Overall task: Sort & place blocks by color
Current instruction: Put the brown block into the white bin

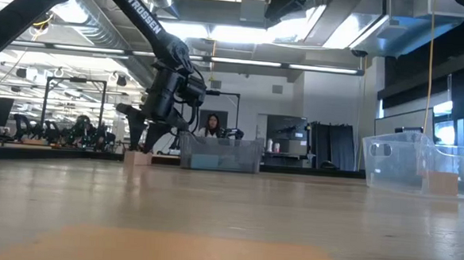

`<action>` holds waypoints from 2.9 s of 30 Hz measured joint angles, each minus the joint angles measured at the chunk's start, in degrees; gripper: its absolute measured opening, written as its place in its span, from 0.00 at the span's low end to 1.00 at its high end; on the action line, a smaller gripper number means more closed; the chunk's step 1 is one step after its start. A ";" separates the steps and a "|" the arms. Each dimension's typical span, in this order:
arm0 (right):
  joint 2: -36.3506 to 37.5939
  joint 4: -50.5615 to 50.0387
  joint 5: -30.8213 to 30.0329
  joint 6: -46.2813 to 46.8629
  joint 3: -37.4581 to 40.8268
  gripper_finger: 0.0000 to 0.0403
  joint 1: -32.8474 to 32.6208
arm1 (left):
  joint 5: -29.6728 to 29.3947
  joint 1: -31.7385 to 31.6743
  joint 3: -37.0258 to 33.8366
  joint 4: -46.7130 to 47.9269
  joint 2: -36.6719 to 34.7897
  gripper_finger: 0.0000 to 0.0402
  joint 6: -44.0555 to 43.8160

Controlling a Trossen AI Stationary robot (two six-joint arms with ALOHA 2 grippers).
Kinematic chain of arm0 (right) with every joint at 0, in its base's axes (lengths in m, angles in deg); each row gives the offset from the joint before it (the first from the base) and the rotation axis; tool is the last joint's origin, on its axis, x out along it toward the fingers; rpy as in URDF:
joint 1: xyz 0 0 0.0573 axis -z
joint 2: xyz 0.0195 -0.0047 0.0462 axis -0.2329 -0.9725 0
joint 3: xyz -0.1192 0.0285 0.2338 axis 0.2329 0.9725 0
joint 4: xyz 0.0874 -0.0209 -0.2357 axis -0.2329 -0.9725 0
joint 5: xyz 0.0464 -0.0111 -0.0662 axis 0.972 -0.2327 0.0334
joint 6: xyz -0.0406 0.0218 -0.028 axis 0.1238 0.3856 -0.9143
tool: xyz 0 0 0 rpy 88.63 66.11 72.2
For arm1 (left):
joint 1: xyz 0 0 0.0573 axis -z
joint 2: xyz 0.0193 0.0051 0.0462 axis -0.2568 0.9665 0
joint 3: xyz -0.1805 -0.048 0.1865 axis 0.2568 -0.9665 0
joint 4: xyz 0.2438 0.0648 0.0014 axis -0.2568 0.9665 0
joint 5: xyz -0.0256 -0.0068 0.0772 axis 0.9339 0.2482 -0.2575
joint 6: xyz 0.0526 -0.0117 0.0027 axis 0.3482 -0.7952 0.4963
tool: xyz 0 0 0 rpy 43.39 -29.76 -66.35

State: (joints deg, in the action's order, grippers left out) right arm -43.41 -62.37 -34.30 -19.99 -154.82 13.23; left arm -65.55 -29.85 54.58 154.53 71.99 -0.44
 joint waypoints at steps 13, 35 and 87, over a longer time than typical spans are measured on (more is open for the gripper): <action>0.00 0.00 0.01 0.07 0.00 0.56 0.00 | -0.02 0.00 0.02 -0.09 0.00 0.38 -5.03; 0.00 0.04 0.02 0.10 0.00 0.56 0.02 | 4.32 0.58 0.63 5.41 0.11 0.38 -4.01; 0.00 2.01 4.18 1.18 0.00 0.56 0.02 | 8.52 -2.24 0.89 8.19 -0.33 0.00 0.13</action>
State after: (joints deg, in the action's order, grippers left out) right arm -43.41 -60.36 -30.12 -18.81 -154.82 13.26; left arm -57.03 -32.09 55.46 162.72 71.66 -0.31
